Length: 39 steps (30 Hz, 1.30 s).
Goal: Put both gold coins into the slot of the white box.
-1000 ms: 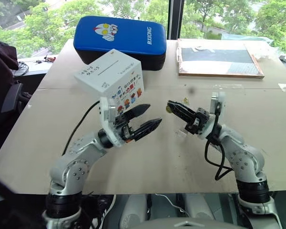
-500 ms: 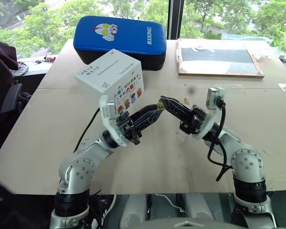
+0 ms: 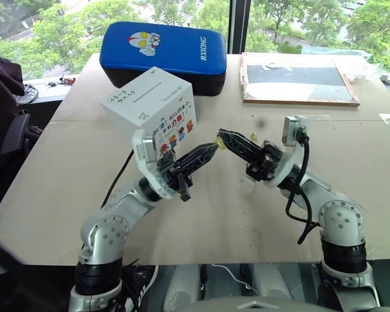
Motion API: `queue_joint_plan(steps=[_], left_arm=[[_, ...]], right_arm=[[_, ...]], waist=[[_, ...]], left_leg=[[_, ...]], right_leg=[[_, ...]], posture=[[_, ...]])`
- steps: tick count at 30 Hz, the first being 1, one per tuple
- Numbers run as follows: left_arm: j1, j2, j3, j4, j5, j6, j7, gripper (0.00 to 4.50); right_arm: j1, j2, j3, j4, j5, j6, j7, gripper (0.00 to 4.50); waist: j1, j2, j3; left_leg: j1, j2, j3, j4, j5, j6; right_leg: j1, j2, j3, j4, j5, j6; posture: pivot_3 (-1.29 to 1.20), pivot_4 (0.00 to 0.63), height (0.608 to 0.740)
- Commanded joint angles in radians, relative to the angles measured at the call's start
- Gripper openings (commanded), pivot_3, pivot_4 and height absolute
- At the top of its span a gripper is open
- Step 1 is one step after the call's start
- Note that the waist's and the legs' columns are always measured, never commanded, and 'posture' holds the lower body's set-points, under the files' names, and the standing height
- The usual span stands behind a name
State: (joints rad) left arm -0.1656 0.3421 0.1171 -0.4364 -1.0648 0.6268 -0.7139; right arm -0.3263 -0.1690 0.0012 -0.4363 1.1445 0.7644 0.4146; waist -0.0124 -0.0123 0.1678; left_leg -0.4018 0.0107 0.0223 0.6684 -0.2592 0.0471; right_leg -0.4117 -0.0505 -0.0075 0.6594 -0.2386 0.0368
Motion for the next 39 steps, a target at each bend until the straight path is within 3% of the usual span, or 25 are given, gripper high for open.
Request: queue_joint_plan(steps=[1, 5, 13, 19, 23, 32, 39], left_arm=[[-0.022, -0.012, 0.013, -0.001, -0.011, -0.02, 0.007, 0.0], [-0.032, -0.019, 0.022, 0.011, -0.003, -0.03, 0.019, 0.0], [-0.09, 0.017, 0.08, 0.026, 0.034, -0.065, 0.068, 0.0], [-0.273, 0.261, 0.213, 0.093, 0.109, -0.044, 0.098, 0.0], [-0.366, 0.394, 0.247, 0.171, 0.127, 0.003, 0.085, 0.0], [-0.463, 0.556, 0.15, 0.491, 0.332, -0.025, -0.109, 0.0], [-0.657, 0.58, 0.034, 0.808, 0.488, -0.086, -0.28, 0.0]], right_arm=[[-0.018, -0.001, -0.002, -0.025, 0.043, 0.008, 0.011, 1.67], [-0.025, 0.034, -0.037, -0.009, 0.056, -0.017, -0.032, 3.2], [-0.041, 0.03, -0.089, 0.03, 0.025, -0.06, -0.047, 3.2], [-0.081, -0.202, -0.022, 0.016, -0.266, -0.152, 0.121, 3.2], [-0.125, -0.279, 0.011, 0.018, -0.39, -0.226, 0.202, 3.2], [-0.232, -0.329, 0.052, -0.004, -0.463, -0.179, 0.228, 3.2], [-0.233, -0.32, 0.067, -0.012, -0.515, -0.199, 0.221, 3.2]], waist=[[0.0, 0.0, 0.0], [0.0, 0.0, 0.0], [0.0, 0.0, 0.0], [0.0, -0.001, 0.002], [-0.002, -0.004, 0.004], [0.003, -0.007, 0.009], [0.004, -0.008, 0.009]], left_leg=[[0.0, 0.0, 0.0, 0.0, 0.0, 0.0], [0.0, 0.0, 0.0, 0.0, 0.0, 0.0], [0.0, 0.0, 0.0, 0.0, 0.0, 0.0], [-0.001, 0.0, 0.0, 0.0, 0.0, 0.0], [-0.001, 0.0, 0.0, -0.001, 0.0, 0.0], [-0.002, 0.0, 0.0, -0.002, 0.0, 0.0], [-0.014, -0.001, -0.002, 0.001, 0.001, -0.001]], right_leg=[[0.0, 0.0, 0.0, 0.0, 0.0, 0.0], [0.0, 0.0, 0.0, 0.0, 0.0, 0.0], [0.0, 0.0, 0.0, 0.0, 0.0, 0.0], [0.0, 0.001, -0.001, -0.002, 0.0, 0.0], [-0.001, 0.002, -0.001, -0.002, 0.0, 0.001], [-0.002, 0.0, -0.002, -0.002, -0.001, 0.002], [-0.011, -0.002, -0.005, -0.002, -0.001, 0.002]], posture=[[0.0, 0.15, 0.74], [0.0, 0.15, 0.74], [0.0, 0.15, 0.74], [0.0, 0.15, 0.74], [0.0, 0.15, 0.74], [0.0, 0.15, 0.74], [0.0, 0.15, 0.74]])
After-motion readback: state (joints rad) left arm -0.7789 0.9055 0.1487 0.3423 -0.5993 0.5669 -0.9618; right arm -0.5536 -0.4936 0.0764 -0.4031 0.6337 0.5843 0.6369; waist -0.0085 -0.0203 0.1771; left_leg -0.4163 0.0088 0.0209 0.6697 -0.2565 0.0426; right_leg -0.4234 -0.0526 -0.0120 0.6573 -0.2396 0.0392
